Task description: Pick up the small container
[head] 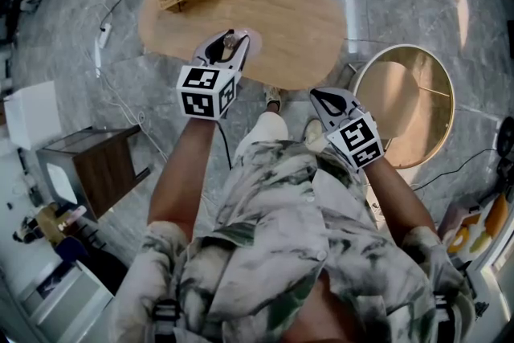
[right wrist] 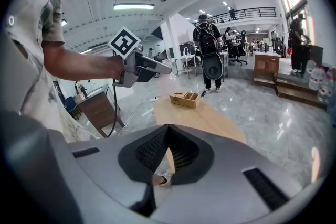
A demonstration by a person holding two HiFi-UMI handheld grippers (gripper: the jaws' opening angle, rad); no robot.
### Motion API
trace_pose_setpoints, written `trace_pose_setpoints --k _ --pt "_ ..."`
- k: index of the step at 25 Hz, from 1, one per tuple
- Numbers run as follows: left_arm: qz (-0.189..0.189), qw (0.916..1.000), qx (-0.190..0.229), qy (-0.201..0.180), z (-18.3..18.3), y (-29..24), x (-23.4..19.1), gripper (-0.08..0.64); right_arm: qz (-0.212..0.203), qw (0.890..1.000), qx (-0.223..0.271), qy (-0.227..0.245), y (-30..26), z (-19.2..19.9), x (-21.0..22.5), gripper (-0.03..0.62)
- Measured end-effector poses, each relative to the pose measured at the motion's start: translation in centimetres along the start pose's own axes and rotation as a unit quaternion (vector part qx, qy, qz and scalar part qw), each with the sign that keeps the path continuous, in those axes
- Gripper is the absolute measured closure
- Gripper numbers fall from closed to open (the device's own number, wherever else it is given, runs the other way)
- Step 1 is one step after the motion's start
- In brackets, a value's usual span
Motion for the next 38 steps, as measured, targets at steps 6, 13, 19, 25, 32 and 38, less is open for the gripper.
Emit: trace_pose_setpoints --k 6,13,19,25,32,38 --pt "-0.001 1.0 -0.003 0.003 0.28 -0.03 -0.12 0.413 0.001 1.0 0.004 0.001 0.1 0.06 -0.06 0.571" --pt "0.0 1.0 -0.004 0.005 0.32 -0.2 -0.29 0.413 -0.001 1.0 0.003 0.004 -0.13 -0.05 -0.24 0.571" --pt "0.003 1.0 -0.003 0.004 0.19 -0.36 -0.01 0.413 -0.001 1.0 0.001 0.006 0.01 0.11 -0.15 0.571" --pt "0.004 1.0 -0.005 0.006 0.38 -0.45 -0.28 0.413 -0.003 1.0 -0.003 0.007 -0.24 0.1 -0.31 0.571" --pt "0.007 0.9999 -0.007 0.009 0.67 -0.67 -0.28 0.413 -0.003 1.0 -0.006 0.009 -0.24 0.2 -0.24 0.571" --pt "0.01 0.9998 -0.009 0.012 0.99 -0.87 -0.45 0.413 -0.005 1.0 -0.012 0.012 -0.34 0.28 -0.25 0.571"
Point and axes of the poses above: the fingertips, and each gripper's own axes: y backward along the fingers, x to its right, z out of its underside, the point moved 3 cm from there along y, backward along the fingers, and after that the axes turned 7 degrees about -y, right-handed, at the moved point
